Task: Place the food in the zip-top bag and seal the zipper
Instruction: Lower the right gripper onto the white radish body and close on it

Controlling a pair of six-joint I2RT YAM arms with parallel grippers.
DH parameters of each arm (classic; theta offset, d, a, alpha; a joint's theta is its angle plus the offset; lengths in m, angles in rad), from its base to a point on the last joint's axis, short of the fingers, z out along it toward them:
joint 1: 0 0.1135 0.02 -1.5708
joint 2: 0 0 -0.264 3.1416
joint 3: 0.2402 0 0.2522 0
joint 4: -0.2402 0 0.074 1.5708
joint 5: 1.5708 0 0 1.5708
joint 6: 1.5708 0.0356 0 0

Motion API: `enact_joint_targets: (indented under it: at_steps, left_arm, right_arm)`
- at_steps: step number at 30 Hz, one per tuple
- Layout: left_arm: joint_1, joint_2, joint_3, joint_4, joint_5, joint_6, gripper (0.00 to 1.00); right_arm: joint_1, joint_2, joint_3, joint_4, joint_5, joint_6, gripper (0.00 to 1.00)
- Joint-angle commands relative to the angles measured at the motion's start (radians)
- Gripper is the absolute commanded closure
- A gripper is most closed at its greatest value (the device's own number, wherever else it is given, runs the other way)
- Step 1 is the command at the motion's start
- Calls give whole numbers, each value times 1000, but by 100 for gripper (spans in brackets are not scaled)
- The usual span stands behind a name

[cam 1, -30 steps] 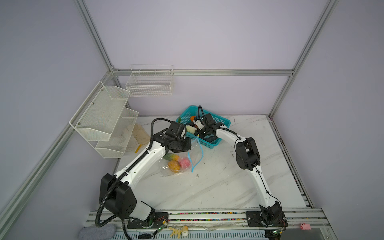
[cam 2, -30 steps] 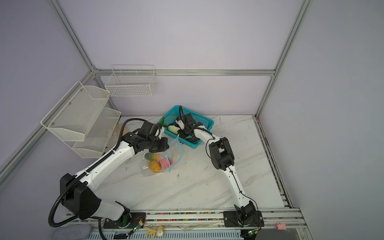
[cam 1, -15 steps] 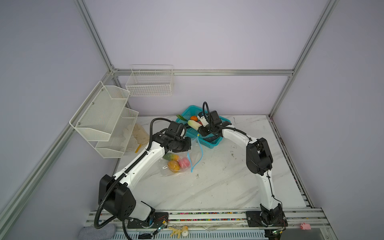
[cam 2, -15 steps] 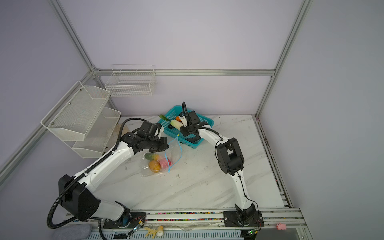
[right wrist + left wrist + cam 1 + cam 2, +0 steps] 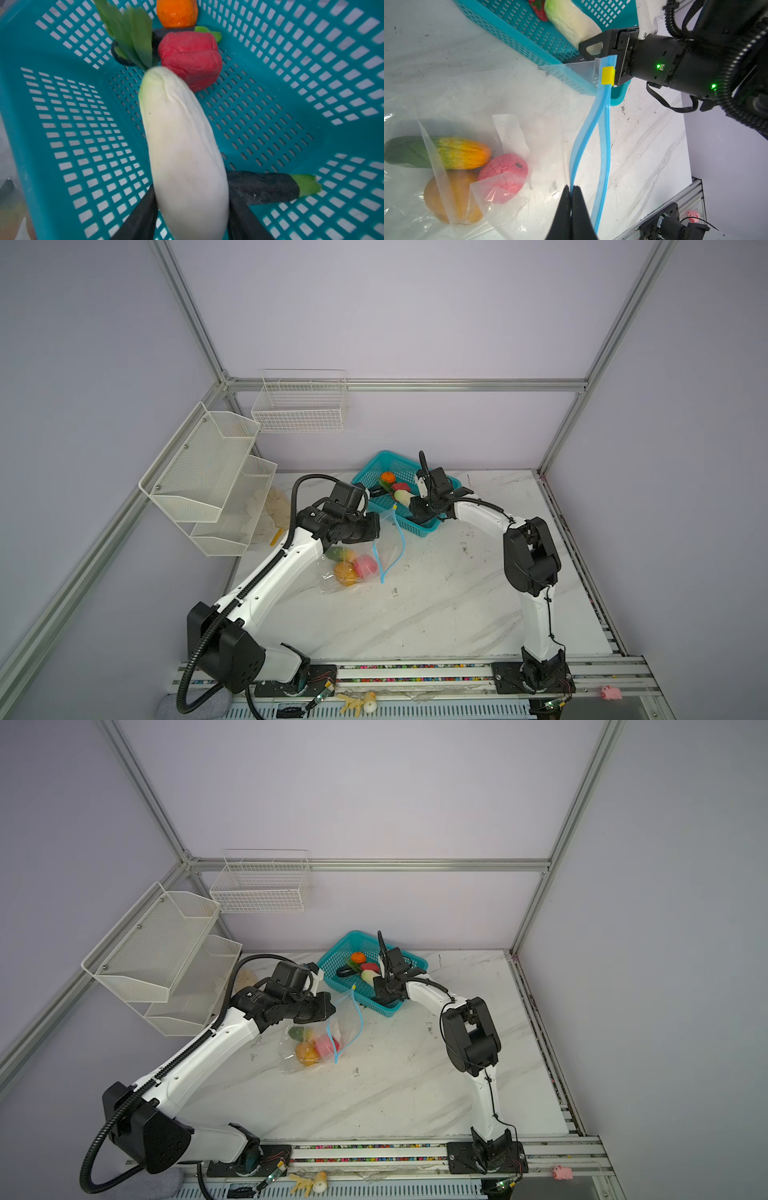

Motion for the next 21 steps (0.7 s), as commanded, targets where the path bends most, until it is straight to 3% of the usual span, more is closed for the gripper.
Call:
enact_joint_targets:
  at_steps: [1,11,21]
  left_arm:
    - [4,-19,-4,36,14,-10,100]
    - [4,-15,6,38,8,-1,100]
    - [5,0,16,37,11,-5,100]
  right_arm:
    - [2,41,38,-61,35,95,47]
    - [1,115,115,-125,-24,79,38]
    - [-10,126,279,-353,97,-233,21]
